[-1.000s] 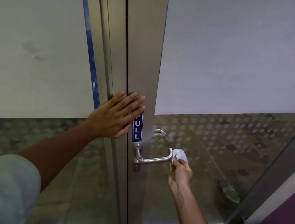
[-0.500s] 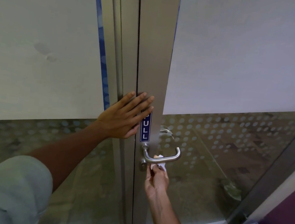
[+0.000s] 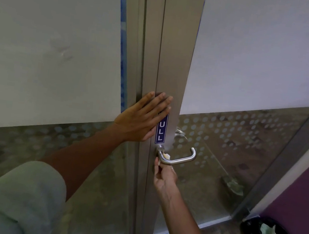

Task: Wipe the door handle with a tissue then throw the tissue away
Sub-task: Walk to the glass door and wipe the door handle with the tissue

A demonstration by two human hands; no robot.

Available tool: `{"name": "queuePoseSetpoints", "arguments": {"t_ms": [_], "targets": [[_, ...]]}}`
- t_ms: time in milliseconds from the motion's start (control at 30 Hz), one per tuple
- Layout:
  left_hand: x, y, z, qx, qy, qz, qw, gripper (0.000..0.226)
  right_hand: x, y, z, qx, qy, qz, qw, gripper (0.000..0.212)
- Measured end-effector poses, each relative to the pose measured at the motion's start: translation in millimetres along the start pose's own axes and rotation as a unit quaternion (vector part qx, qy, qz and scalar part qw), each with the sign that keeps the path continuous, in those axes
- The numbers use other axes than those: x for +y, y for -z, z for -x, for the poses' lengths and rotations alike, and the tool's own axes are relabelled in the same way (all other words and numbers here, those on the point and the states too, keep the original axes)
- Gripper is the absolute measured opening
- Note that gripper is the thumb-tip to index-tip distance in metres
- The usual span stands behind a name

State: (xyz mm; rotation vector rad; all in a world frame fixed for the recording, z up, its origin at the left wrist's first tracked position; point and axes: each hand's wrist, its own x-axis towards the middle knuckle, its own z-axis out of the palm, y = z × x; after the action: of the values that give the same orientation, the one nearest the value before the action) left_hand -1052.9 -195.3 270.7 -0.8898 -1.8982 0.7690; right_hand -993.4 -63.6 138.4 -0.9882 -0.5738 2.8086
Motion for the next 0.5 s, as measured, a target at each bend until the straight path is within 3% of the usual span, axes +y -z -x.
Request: {"name": "queuePoseSetpoints", "arguments": {"t_ms": [233,500], "targets": [[-3.6,3.1,0.7,-0.004,0.003,0.025,1.000,0.076,2.0,14.3,15.6,-0.029,-0.036,0.088,0.995,0.022],[19.9,16.2,4.9,-0.025,0.050,0.134,0.989,0.070,-18.3,59.1,23.7,-0.027,0.010,0.113,0.993,0.035]]}}
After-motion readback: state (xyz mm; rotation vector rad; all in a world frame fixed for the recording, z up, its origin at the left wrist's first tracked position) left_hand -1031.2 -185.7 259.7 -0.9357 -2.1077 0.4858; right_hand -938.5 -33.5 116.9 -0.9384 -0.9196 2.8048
